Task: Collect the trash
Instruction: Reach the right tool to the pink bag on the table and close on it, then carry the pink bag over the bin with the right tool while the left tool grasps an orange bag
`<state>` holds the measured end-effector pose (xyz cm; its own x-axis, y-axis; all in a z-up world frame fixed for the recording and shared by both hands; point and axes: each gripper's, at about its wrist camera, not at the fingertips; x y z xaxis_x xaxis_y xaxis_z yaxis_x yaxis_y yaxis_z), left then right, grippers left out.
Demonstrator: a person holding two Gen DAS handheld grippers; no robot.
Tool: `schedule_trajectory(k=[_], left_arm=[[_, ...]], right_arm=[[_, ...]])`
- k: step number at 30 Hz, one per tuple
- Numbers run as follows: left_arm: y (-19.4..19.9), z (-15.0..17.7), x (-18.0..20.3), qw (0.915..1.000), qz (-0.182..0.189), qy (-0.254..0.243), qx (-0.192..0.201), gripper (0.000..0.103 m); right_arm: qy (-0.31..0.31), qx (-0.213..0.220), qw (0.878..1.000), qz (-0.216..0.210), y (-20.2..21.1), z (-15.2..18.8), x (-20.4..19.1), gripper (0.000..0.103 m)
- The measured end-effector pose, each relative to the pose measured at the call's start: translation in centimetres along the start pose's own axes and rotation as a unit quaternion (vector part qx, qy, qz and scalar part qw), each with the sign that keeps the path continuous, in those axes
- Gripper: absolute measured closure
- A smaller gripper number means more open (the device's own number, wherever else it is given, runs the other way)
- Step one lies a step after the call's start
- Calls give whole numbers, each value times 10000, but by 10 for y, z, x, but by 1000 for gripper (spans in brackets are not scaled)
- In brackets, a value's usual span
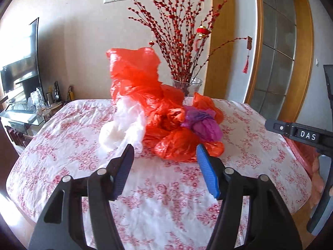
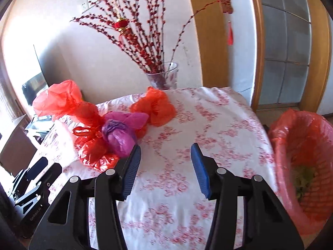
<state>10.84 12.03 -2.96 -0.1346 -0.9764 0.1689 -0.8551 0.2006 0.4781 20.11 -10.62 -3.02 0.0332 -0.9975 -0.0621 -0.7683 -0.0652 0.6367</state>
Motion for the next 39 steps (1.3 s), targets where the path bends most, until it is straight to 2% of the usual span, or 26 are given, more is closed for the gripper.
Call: schedule_trajectory(k=[3,9,14,20,21,24,29,39], left_arm=[[7,-1,-15,9999,-111,116,64,42],[13,0,-37,9992,-271,259,106,42],[14,3,-51,9986,-334,386,105,42],[15,4,-60,9982,-346,485,111,42],[14,4,-61,9981,-342,501,105,42],[12,6,-63,9979,-312,565,71,42],[10,8,-60,9980,-264,566,37,42],[-1,7,-42,9988,-22,480,-91,42]], right_arm=[[185,-90,9995,-244,-17,-9,-33,52],[320,-289,9982,-410,-48,-23,-68,52],[556,-286,9974,-364,-64,-27,-84,52],[835,-496,9948,-311,-82,-18,-92,52],[901,-537,9940,-298,-84,-16,-94,55],[932,-533,9936,-351,-82,-10,-90,70],[824,-495,9945,-409,-67,-8,-78,85],[431,-442,9977,-296,-43,9,-29,88]])
Point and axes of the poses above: each gripper's, at about its wrist camera, not at the fingertips, and y roughly against the way its jaws point, x to its right, z to its underside, and after that the axes turned 14 degrees about z, right-handed
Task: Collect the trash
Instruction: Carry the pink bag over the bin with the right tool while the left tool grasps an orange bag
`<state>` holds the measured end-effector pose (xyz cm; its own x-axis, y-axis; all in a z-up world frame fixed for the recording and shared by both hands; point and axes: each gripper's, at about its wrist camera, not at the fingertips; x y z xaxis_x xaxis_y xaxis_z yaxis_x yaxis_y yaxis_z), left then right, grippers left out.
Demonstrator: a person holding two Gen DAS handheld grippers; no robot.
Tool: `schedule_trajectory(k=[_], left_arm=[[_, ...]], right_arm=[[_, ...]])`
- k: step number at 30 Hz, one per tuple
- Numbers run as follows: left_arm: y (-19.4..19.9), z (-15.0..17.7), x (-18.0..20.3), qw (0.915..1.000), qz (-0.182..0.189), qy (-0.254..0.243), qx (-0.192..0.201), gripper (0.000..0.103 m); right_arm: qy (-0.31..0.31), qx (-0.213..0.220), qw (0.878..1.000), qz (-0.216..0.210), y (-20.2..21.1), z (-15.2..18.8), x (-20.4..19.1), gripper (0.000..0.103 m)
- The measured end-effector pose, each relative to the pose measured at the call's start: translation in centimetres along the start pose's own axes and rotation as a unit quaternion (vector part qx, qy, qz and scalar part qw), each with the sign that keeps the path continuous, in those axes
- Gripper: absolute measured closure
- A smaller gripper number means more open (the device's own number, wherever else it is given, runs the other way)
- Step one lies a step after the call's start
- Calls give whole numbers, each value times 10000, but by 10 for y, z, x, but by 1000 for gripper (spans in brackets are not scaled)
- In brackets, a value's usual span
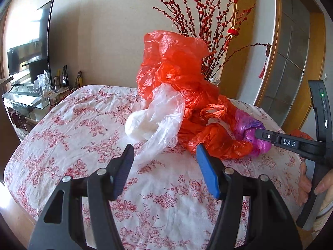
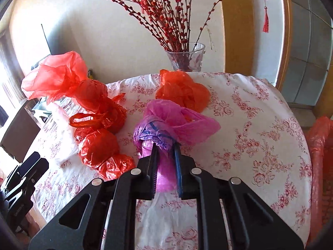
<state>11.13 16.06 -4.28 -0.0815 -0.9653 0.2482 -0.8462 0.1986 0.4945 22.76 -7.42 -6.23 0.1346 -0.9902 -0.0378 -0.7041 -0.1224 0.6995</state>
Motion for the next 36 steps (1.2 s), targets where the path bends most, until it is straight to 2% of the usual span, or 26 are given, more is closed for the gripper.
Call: schedule_trajectory(k=[5,11,20,23,31,36], left_arm=[[-11,-5,17,9997,185,-130,-100,42],[-37,-16,41,9983,342,-372,-279,42],[-92,-25,52,9933,335,-396,-1029,39],[-101,-24,52,9924,302,-396,-1123,38],[-106,-19,59,9910,447,-490,-1163,67],[-98,-15,68,9897,748,-471,-1124,75]], right_arm=[[-301,13,9995,100,18,20,30,88],[-669,8,9969,410,28,40,66,88],[-920,-22,9946,477,33,47,90,88],[-949,-24,9944,470,34,48,92,88],[-1109,-29,9928,448,39,54,101,88],[-1208,10,9915,491,45,58,109,88]])
Point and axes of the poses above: each gripper's, at about its wrist camera, not at the fingertips, and y roughly against the way its jaws point, x to its right, z to its underside, and after that the axes turned 14 degrees about z, right-handed
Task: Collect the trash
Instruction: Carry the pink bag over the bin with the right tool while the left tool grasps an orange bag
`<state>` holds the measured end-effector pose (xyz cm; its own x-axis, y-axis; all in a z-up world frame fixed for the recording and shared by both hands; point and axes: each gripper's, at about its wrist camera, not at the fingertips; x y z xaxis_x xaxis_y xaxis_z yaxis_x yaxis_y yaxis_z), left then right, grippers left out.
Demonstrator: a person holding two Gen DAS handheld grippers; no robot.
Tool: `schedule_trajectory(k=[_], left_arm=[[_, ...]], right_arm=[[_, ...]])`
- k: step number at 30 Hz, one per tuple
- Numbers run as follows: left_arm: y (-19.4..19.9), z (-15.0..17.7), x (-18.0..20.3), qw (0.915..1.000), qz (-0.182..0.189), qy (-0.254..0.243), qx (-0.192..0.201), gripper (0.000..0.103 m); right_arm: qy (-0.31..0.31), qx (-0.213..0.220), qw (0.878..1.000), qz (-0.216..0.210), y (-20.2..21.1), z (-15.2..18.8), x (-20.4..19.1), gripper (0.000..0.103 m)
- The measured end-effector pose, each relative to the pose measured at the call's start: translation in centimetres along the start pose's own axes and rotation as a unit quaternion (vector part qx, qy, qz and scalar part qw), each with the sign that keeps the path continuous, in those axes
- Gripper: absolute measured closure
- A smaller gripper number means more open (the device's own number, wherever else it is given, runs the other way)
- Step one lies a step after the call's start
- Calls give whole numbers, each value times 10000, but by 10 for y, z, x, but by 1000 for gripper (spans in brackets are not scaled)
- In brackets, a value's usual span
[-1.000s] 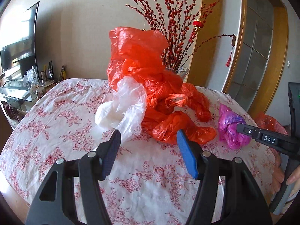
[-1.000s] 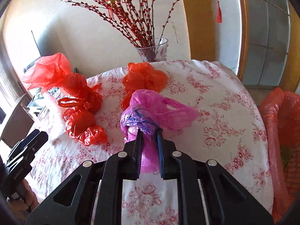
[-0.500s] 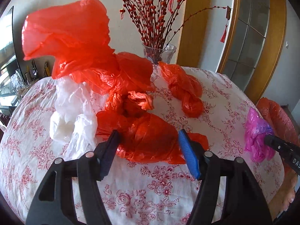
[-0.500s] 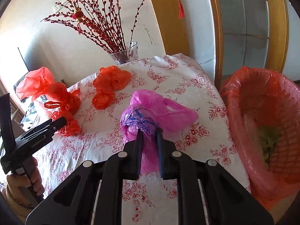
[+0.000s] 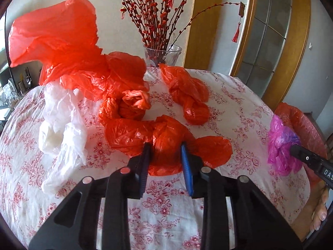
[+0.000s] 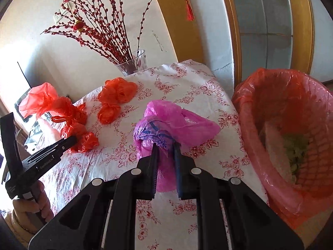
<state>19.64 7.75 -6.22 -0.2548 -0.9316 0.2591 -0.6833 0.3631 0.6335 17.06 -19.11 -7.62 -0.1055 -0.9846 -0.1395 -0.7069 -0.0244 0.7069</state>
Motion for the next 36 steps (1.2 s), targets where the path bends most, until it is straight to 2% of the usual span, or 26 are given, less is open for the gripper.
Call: schedule_trajectory(k=[10,30,36], left_arm=[[8,3,52,9979,487,-361,215,82],[-5,-3,107,9940,936,-435,370,87],[-8,-10,129,9908,1187,-477,443,87]], right_arm=[[-286,166,9993,189,20,4,31,88],[-782,463,9946,499,52,11,88,88],[-907,627,9917,667,62,7,104,88]])
Point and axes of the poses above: each gripper's, at about its wrist camera, not at the fingertips, and y roughly against the way its jaws point, x to its right, z to its underside, and after that the axes turned 14 degrees about z, right-handed
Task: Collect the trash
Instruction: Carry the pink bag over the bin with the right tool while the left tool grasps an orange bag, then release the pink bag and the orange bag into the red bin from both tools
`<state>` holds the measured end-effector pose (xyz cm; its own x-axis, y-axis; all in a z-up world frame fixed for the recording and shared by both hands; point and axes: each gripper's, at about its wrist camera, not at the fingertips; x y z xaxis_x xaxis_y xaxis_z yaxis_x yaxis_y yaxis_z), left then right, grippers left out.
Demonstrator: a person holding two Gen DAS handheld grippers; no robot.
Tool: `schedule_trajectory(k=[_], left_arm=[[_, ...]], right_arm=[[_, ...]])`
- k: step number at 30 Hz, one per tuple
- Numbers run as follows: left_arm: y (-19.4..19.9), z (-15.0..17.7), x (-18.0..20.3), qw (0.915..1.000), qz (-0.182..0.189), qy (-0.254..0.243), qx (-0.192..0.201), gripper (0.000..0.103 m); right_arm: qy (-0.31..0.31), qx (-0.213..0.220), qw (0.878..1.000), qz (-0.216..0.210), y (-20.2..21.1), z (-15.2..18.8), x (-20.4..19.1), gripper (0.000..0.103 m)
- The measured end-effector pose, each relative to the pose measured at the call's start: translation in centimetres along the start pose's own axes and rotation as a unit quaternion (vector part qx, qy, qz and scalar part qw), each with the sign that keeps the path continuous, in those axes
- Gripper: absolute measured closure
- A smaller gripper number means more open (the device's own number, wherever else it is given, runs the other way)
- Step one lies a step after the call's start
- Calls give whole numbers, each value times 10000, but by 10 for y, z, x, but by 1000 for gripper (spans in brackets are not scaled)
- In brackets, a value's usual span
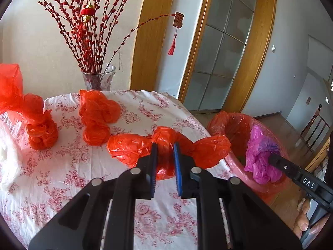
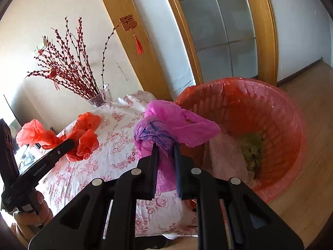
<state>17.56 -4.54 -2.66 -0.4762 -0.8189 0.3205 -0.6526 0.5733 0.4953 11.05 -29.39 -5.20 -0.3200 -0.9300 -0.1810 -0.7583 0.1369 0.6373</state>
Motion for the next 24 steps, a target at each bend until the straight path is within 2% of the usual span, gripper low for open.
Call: schedule_trajectory(k=[13,24], left_arm=[[-31,-21,72,9968,738,-312,44,87],[-69,-26,121,9924,1111,-499,-153,87]], right_arm=[[-467,472,9959,617,24,-27,63,88],[-835,594,9915,806,26,-38,99,88]])
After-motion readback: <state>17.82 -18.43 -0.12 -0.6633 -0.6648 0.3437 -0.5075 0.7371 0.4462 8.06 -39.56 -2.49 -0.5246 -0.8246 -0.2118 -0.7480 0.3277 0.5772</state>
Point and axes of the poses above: each gripper's, at about its wrist camera, not at the fingertips, and y roughly against the way its jaws point, x to its right, z to its underside, and after that the axes turned 14 degrees about z, right-handed
